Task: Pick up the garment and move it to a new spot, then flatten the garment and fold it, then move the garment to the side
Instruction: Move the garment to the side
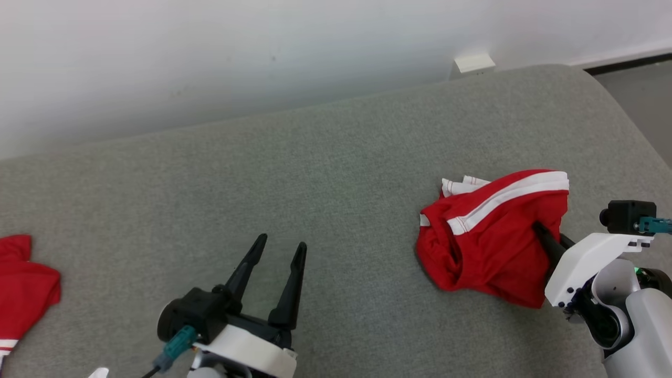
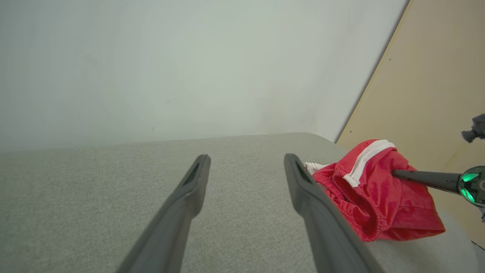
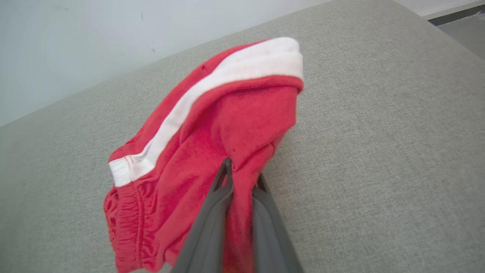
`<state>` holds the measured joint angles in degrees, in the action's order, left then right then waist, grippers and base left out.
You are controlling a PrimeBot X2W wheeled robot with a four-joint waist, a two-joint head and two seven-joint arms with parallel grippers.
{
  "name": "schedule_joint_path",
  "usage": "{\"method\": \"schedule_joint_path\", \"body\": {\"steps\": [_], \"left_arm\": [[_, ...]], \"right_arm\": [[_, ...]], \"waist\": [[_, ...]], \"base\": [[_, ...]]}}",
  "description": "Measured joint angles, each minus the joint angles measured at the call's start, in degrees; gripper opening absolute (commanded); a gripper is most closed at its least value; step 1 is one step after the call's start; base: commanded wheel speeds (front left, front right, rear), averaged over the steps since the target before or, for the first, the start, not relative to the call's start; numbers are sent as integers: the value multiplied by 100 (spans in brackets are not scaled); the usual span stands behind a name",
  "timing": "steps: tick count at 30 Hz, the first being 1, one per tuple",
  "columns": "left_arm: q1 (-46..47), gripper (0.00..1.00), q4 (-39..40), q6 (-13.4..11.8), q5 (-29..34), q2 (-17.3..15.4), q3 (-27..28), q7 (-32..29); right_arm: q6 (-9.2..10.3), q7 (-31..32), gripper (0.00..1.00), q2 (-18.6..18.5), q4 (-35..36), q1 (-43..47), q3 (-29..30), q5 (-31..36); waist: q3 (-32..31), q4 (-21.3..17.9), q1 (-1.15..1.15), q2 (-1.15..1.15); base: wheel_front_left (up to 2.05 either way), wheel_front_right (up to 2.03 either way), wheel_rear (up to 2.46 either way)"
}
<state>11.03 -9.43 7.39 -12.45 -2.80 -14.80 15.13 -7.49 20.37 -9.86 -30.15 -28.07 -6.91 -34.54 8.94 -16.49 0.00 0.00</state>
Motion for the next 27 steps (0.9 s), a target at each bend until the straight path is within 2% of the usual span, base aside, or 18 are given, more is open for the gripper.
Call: {"method": "schedule_joint_path", "body": {"steps": [7, 16, 22, 27], "left_arm": [[249, 100, 18, 0, 32, -167, -208, 0], [575, 100, 82, 15, -2, -408, -328, 0], [640, 100, 126, 15, -27, -501, -257, 0], [671, 100, 135, 15, -85, -517, -235, 0]], "right_arm": [[0, -234, 0, -116, 14, -477, 60, -73], [0, -333, 0, -1117, -805, -1514, 299, 52], [-5, -399, 0, -1762, -1400, -1959, 491, 580], [-7, -644, 0, -2045, -2070, -2222, 616, 1111]], "waist": [[448, -53, 0, 0], [1169, 310, 1, 0], [1564, 648, 1, 0], [1726, 838, 1, 0]], "base": [[0, 0, 0], [0, 0, 0], [0, 0, 0], [0, 0, 0]]}}
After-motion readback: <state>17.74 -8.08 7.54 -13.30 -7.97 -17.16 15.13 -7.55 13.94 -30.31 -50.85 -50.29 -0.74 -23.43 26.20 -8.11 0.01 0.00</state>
